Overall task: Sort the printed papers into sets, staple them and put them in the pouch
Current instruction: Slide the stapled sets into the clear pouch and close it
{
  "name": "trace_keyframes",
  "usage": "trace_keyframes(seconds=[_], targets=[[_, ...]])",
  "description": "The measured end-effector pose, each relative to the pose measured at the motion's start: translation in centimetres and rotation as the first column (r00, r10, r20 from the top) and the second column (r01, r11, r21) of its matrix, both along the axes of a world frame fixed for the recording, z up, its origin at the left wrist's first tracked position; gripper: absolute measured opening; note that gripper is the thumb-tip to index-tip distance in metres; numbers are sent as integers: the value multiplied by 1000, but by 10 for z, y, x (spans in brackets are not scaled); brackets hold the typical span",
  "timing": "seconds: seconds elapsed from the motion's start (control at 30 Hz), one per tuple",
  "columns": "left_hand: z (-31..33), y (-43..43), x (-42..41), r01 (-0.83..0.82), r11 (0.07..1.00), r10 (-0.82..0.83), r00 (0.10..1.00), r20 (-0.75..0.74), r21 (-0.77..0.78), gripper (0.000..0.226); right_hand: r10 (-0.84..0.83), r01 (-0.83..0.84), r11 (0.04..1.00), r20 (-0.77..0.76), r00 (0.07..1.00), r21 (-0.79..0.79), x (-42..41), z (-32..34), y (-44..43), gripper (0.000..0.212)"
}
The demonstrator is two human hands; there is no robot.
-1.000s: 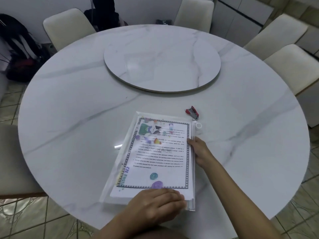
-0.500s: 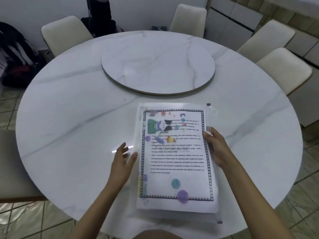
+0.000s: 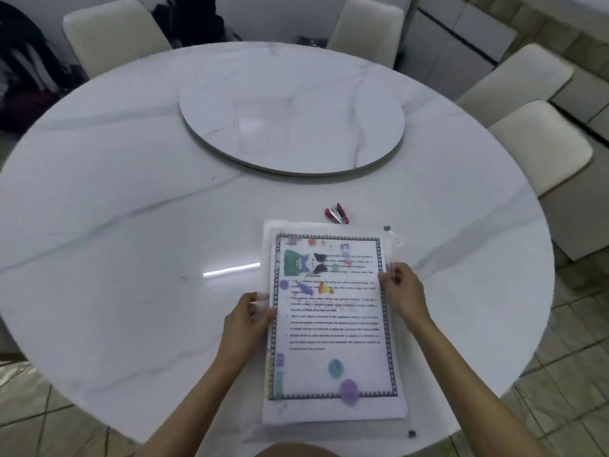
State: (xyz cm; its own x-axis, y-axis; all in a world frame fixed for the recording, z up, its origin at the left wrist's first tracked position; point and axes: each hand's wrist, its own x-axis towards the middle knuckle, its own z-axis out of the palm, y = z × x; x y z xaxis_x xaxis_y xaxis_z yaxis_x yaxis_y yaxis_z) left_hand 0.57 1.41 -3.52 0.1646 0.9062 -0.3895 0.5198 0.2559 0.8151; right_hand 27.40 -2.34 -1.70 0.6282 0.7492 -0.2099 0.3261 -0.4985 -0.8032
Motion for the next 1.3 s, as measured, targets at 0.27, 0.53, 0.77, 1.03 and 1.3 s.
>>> trace_keyframes(seconds=[0.27,0.53,0.77,1.03,1.3], targets=[[-2,-12,19,-151,987,151,988,5,50,42,88,-101,994,218,972,46,31,-8,46,22],[1,-22,37,-327,940,319,944,88,96,39,323,-360,932,342,882,49,16,-14,130,38],[-3,-24,50,-443,890,431,895,119,110,39,362,-401,916,387,848,22,9,-39,161,30],[-5,-21,55,-467,873,455,883,113,140,40,270,-356,904,329,905,237,-7,-11,123,31],[-6,-22,61,-449,875,445,893,65,180,37,369,-436,878,302,879,195,-33,-32,18,36]])
